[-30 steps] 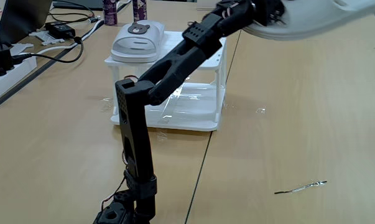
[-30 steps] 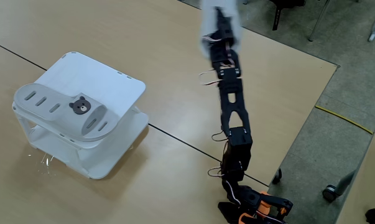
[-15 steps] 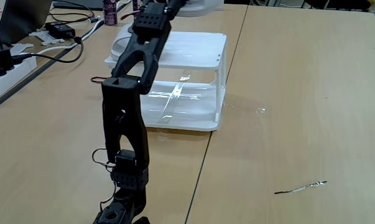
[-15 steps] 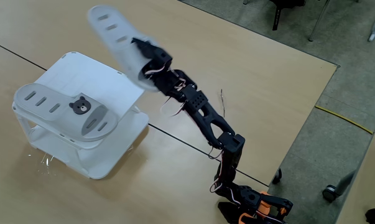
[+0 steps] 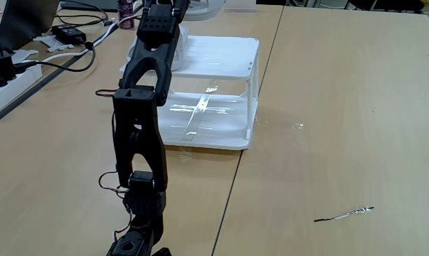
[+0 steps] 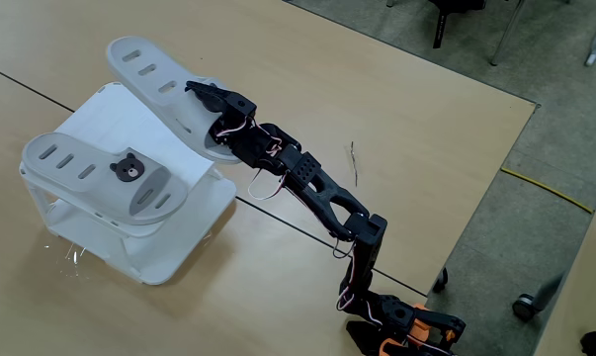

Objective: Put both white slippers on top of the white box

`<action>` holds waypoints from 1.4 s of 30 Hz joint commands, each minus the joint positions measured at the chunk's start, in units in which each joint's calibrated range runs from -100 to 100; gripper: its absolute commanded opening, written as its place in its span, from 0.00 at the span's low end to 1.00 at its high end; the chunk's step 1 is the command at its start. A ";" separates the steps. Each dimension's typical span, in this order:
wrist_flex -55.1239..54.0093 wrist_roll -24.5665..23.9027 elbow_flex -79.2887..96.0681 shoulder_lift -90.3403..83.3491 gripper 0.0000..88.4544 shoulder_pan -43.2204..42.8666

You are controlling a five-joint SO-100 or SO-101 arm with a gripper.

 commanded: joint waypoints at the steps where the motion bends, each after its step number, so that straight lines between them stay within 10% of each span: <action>1: -0.87 0.42 -3.93 -0.46 0.01 0.28; 24: -0.87 0.42 -51.92 46.91 0.01 2.09; 42: -0.78 0.42 -53.81 51.71 0.02 2.42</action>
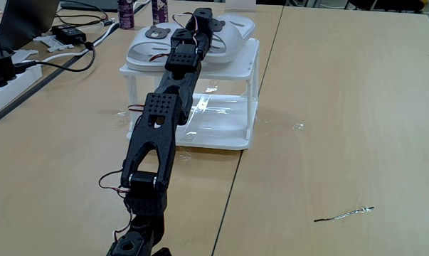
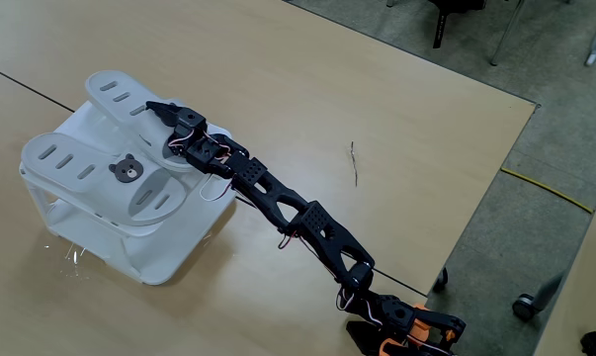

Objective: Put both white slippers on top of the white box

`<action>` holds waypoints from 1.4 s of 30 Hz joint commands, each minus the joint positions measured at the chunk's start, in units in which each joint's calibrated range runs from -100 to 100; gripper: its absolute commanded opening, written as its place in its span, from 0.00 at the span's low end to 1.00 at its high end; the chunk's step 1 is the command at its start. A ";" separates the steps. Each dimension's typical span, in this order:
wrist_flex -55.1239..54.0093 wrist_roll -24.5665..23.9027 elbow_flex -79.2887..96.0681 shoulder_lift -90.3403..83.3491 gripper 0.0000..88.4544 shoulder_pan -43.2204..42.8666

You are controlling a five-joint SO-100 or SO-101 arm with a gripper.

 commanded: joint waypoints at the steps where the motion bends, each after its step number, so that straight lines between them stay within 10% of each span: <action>1: -0.69 0.42 -6.11 -0.08 0.02 0.47; 17: -0.61 0.42 -5.02 1.44 0.02 0.30; 26: -0.52 0.42 -5.74 0.01 0.24 -1.50; 42: -0.35 0.42 30.25 -29.86 0.24 -1.18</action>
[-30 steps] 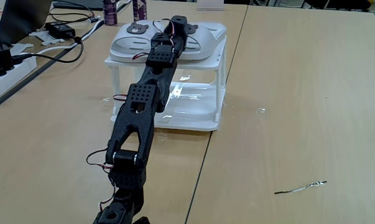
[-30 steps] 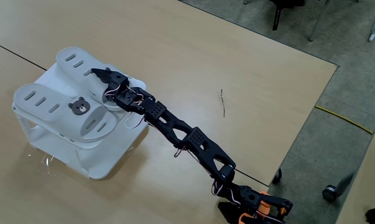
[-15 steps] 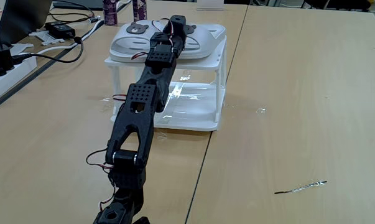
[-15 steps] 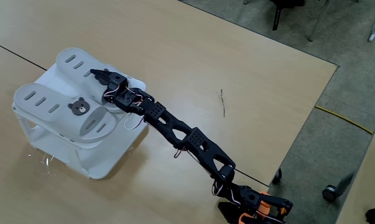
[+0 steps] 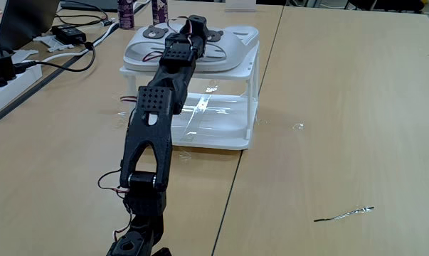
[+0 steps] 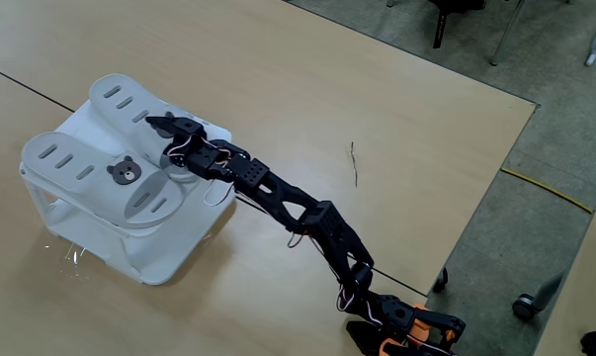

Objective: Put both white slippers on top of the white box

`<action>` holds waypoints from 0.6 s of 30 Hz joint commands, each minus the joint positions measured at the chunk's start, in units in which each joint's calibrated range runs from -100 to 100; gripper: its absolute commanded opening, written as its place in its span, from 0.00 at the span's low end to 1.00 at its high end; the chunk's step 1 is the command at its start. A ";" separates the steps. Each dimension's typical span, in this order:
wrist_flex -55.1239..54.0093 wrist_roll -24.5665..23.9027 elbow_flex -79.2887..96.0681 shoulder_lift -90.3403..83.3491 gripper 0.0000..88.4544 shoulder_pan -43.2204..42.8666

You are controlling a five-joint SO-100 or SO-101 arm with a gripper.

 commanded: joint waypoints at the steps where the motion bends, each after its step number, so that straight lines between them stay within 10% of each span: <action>1: -0.35 0.42 9.06 -18.12 0.24 0.25; 18: -0.69 0.42 53.45 -53.80 0.24 0.33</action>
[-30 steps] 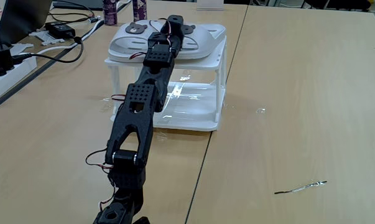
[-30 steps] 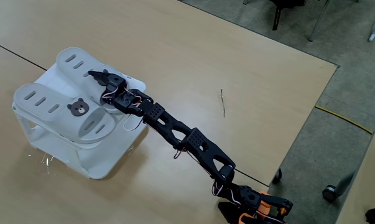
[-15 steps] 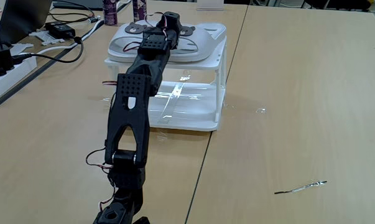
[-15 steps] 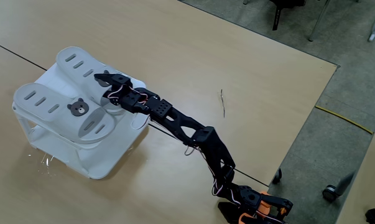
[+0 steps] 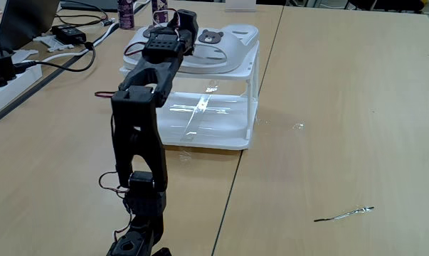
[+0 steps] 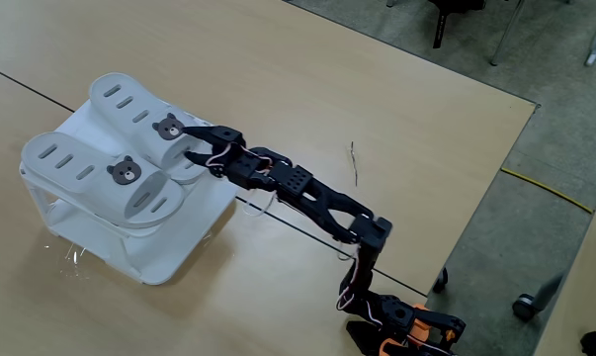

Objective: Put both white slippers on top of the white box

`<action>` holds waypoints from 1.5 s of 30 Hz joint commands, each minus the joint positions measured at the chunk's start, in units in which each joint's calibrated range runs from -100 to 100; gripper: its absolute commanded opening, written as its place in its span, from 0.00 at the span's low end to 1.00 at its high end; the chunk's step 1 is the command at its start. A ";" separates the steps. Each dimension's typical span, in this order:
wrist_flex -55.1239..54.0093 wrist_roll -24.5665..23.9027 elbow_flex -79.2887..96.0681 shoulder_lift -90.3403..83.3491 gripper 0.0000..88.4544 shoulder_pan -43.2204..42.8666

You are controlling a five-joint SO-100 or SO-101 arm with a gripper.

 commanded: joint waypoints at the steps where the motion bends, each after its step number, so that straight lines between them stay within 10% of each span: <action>1: -0.69 0.42 5.29 -14.66 0.24 0.55; 11: -25.28 0.42 5.56 -18.28 0.01 1.38; 21: -98.97 0.42 28.84 -25.18 0.01 7.22; 34: -113.55 0.42 94.69 -73.48 0.01 3.27; 45: -115.19 0.42 95.87 -94.01 0.01 2.20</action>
